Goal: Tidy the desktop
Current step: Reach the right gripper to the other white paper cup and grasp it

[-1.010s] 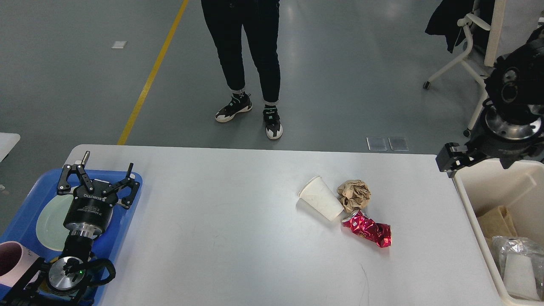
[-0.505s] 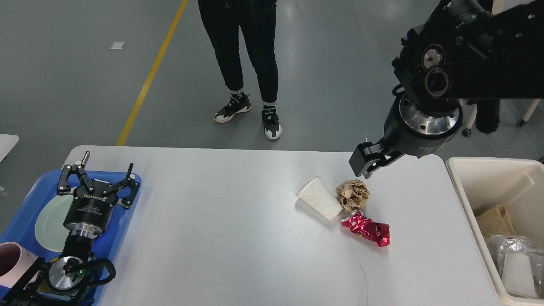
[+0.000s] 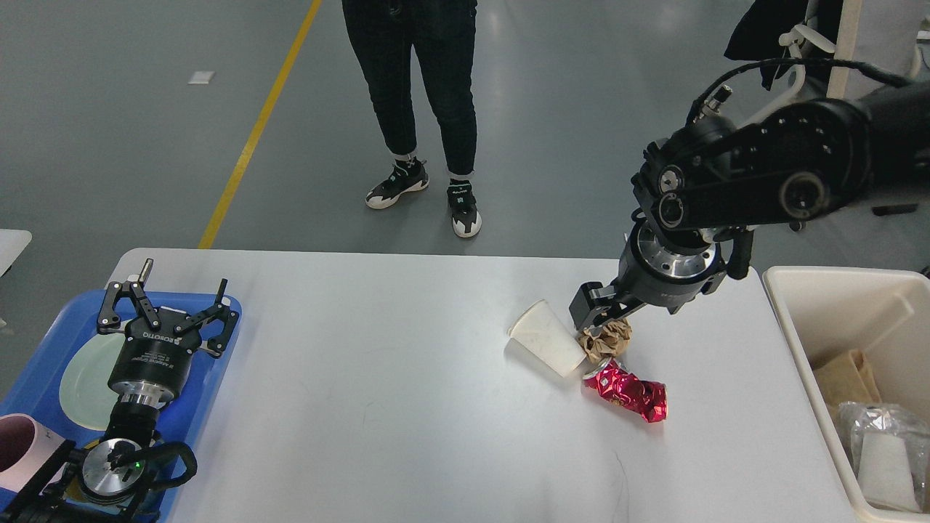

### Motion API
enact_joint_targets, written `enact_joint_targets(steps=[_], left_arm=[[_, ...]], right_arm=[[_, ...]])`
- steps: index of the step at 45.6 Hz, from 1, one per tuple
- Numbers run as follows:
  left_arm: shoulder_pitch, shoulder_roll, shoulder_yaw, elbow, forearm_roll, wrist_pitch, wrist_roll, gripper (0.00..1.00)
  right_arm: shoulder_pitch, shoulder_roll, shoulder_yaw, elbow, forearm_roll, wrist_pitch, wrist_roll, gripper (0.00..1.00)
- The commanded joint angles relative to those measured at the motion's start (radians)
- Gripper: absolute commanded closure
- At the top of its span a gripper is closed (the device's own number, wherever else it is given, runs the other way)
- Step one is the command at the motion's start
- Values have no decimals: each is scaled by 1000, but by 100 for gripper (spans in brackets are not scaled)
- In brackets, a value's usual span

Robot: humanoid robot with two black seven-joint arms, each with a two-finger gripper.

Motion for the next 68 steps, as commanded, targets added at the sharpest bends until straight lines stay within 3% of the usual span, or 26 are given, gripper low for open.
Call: enact_joint_targets(steps=[1,12,20,23,29,32,44,68], left_arm=[[0,0,0,0,0,0,0,3],[0,0,0,0,0,0,0,3],[0,0,0,-1,0,-1,0,3],[0,0,0,0,0,-1,0,3],[0,0,0,0,0,-1,0,3],[0,0,0,0,0,-1,0,3],[0,0,0,0,0,-1,0,3],[0,0,0,-1,0,-1,0,3]], right_arm=[[-168,70,73,-198,0,-10,2,0],[-406,259,90,-521,-132,-20,15,2],[-613,349,92,-752,-307,-97,40,5],[-658,348,93,-785,-376,-120,75,5],[-708,346,92,-804,-459,-160,202,6],[-733,346,93,-828,-479,-203,224,7],[-865,340,87,-931,-642,-310,230,7],[-949,335,87,-953,-642,-451,227,7]])
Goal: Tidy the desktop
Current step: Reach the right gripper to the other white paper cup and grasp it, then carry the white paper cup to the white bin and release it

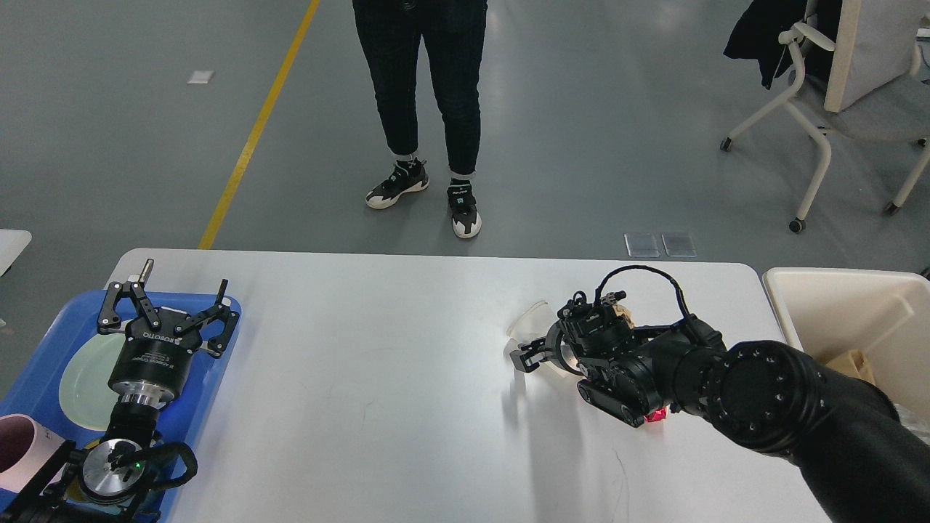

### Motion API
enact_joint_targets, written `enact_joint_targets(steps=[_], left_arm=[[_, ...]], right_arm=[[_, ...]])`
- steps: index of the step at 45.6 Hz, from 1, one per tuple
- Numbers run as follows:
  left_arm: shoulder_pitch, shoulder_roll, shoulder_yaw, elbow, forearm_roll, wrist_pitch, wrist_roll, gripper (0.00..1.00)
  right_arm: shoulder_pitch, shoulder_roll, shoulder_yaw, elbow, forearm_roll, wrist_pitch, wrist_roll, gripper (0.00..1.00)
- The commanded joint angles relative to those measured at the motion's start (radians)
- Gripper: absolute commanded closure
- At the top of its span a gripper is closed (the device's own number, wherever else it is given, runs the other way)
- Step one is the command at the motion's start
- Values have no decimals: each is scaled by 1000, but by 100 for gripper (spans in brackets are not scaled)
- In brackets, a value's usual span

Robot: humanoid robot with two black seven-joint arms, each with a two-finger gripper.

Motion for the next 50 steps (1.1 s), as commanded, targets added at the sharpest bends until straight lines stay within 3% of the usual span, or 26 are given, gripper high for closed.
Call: enact_joint_targets(steps=[1,3,12,28,43,50], left_arm=[[-1,0,0,1,0,0,0,3],[0,0,0,-1,0,0,0,3],[0,0,0,1,0,0,0,3],[0,0,0,1,0,0,0,3],[0,0,0,-1,0,0,0,3],[0,0,0,-1,0,0,0,3]], right_arm=[[-9,0,1,2,2,-12,-2,7],[-14,0,3,4,4,-18,-2,18],[-19,0,6,5,7,-25,-3,27],[-3,-3,8,60,18,-13,-16,99],[95,-61,14,195,126,-12,-17,100],[199,-124,28,336,238,-4,-17,100]])
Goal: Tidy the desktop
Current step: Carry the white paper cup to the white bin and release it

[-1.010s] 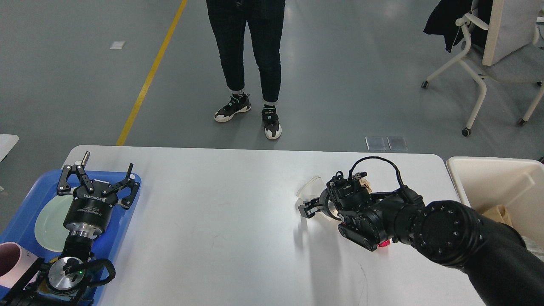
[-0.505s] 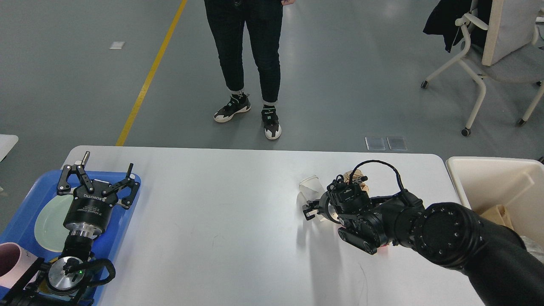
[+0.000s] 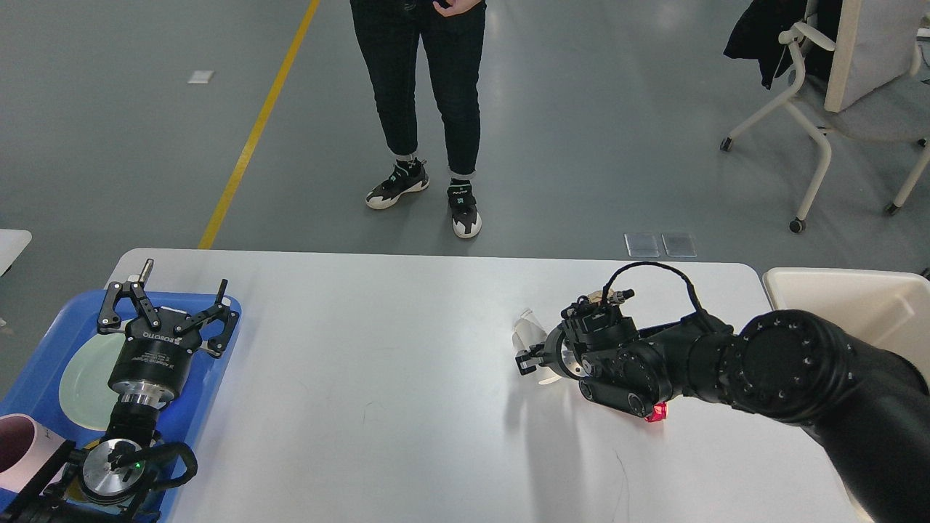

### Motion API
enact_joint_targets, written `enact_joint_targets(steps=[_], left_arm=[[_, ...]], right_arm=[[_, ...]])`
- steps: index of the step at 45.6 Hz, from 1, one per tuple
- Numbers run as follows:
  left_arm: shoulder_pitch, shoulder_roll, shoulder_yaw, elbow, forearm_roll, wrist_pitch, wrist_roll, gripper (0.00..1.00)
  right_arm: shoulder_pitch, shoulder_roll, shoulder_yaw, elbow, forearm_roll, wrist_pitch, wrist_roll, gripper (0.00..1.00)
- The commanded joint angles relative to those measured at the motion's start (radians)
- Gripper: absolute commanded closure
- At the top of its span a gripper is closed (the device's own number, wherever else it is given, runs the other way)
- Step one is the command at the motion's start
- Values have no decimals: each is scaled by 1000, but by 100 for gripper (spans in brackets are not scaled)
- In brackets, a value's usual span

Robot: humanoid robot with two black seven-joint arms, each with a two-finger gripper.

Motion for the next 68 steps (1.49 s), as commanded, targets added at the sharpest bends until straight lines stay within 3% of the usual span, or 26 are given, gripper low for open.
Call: enact_joint_targets(steps=[1,11,21,30,40,49,54,58,63,68], left_arm=[[0,0,0,0,0,1,0,3],[0,0,0,0,0,0,0,3],[-1,0,0,0,0,1,0,3],[0,0,0,1,0,1,0,3],[-1,0,0,1,0,1,0,3],[-1,2,0,1,0,0,0,3],[0,0,2,1,0,0,-2,3],[-1,0,2,1,0,1,0,3],[0,2,2,1,0,1,-2,3],[-1,0,2,1,0,0,0,3]], right_arm=[[123,-66,6,157,116,8,0,100],[374,-197,-28,402,344,185,-8,100],[710,-249,-255,664,536,251,-6,100],[953,-314,-370,837,601,415,0,100],[1131,-312,-554,997,634,436,11,100],[1148,-341,-663,1006,691,409,21,100],[1122,-381,-751,1006,700,286,23,100],[1027,-491,-795,983,693,173,21,100],[864,-671,-793,844,653,117,14,100],[667,-749,-772,645,622,119,15,100]])
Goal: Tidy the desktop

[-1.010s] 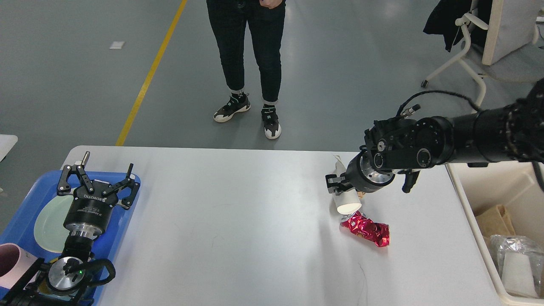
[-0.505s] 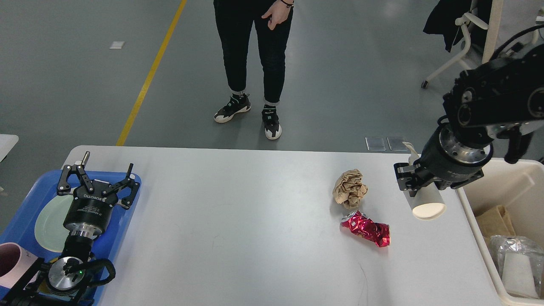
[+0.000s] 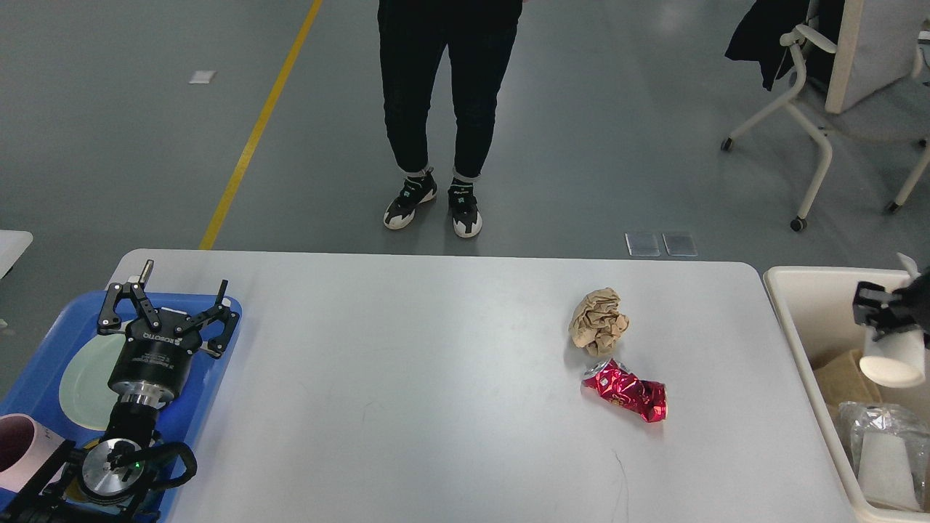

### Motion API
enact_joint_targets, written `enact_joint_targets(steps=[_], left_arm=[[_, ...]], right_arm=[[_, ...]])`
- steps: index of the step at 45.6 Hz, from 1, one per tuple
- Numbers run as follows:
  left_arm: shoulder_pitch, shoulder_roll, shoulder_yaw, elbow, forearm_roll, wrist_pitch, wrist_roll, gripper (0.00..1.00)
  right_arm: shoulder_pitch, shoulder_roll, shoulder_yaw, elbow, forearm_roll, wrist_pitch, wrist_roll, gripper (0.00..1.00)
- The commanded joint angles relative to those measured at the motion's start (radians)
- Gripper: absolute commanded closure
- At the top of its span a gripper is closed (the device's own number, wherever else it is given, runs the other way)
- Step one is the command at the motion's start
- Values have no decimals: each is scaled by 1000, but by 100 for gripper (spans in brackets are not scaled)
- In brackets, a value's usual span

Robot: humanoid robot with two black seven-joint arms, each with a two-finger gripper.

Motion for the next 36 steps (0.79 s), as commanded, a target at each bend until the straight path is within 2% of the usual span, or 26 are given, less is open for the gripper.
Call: enact_joint_targets(steps=[1,9,15,22,27,31,36], left_arm=[[1,-1,0,0,0,1,1,3],[-1,-1,0,0,0,1,0,3],[-1,-1,-1,0,0,-1,1,3],[-1,-1,-1,0,0,-1,1,3],[-1,-1,-1,-2,0,-1,1,3],[1,-1,-1,0,0,1,1,3],[-1,-1,-1,0,0,1,1,3]], right_arm=[[-232,-96,29,-225,-28,-7,2,100],[-635,-177,293,-553,-31,-7,3,100],[-956,-155,468,-831,-29,-13,2,100],[-1301,-14,646,-1196,-29,-19,-1,100],[-1465,109,690,-1430,-29,-34,0,100],[-1551,172,695,-1533,-28,-72,0,100],[-1574,191,695,-1538,-29,-115,0,100]])
